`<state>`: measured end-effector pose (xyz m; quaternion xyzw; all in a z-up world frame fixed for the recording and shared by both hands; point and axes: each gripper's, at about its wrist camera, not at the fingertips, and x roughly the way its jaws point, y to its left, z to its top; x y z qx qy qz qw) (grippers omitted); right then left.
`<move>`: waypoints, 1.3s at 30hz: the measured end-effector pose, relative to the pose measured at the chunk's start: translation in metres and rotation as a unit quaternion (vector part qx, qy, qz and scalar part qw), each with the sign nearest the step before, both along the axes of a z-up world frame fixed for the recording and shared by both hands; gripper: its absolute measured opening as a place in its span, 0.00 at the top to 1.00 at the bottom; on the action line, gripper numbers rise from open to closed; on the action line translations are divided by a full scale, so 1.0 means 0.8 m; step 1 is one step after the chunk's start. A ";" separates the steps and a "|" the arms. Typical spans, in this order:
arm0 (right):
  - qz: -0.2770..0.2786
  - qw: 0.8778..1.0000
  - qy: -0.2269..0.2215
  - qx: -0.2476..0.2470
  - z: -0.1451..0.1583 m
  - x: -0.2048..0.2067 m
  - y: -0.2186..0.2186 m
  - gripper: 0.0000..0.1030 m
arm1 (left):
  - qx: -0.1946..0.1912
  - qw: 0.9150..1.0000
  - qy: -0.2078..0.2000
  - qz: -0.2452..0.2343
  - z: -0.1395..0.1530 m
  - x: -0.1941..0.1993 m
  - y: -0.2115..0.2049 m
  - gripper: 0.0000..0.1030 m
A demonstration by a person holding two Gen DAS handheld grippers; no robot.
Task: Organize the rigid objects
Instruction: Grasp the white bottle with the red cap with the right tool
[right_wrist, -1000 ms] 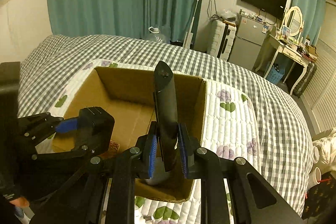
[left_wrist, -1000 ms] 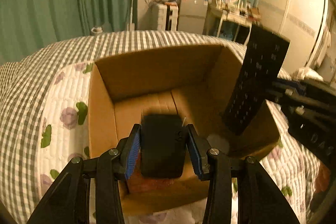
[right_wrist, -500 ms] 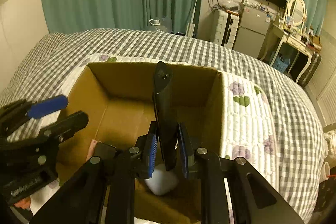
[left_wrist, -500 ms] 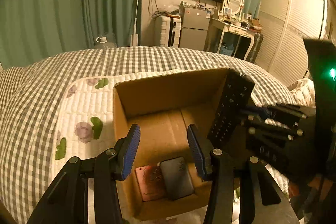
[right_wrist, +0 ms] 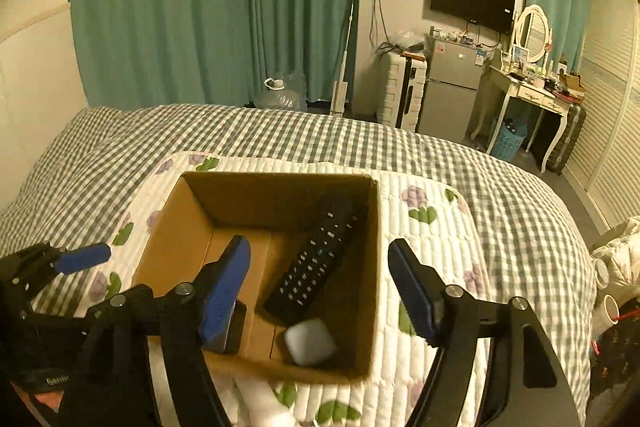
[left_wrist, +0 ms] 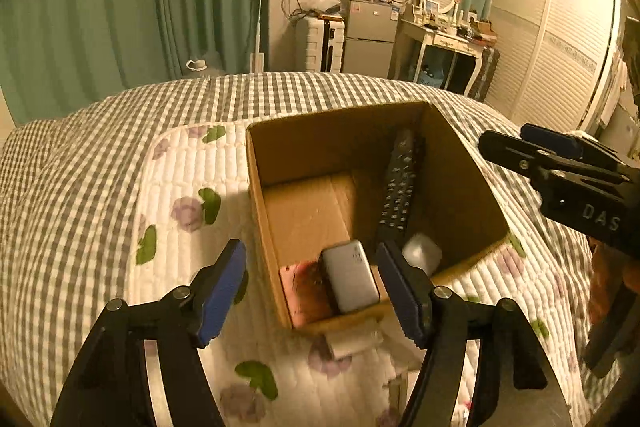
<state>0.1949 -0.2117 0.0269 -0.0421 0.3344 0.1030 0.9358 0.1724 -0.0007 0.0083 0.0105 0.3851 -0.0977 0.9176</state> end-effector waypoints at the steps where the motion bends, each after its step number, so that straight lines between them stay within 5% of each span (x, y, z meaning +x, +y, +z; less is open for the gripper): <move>1: 0.002 1.000 0.004 -0.004 0.000 -0.008 -0.001 0.27 | 0.004 1.000 0.001 0.000 0.000 -0.007 0.001 0.29; 9: 0.027 0.999 0.020 -0.035 -0.003 -0.083 -0.003 0.22 | -0.007 0.999 0.018 0.030 0.002 -0.066 0.022 0.23; 15: 0.048 0.995 0.068 -0.046 -0.045 -0.137 0.000 0.22 | -0.013 0.998 0.036 0.054 -0.013 -0.106 0.036 0.23; 22: 0.102 0.984 0.126 -0.074 -0.126 -0.191 0.029 0.22 | 0.026 0.997 0.054 0.043 -0.052 -0.133 0.025 0.23; 36: 0.150 0.966 0.182 -0.106 -0.215 -0.199 0.062 0.22 | 0.049 0.990 0.123 0.050 -0.143 -0.169 0.009 0.23; 39: 0.153 0.962 0.195 -0.115 -0.223 -0.195 0.064 0.40 | 0.051 0.990 0.123 0.043 -0.145 -0.170 0.005 0.23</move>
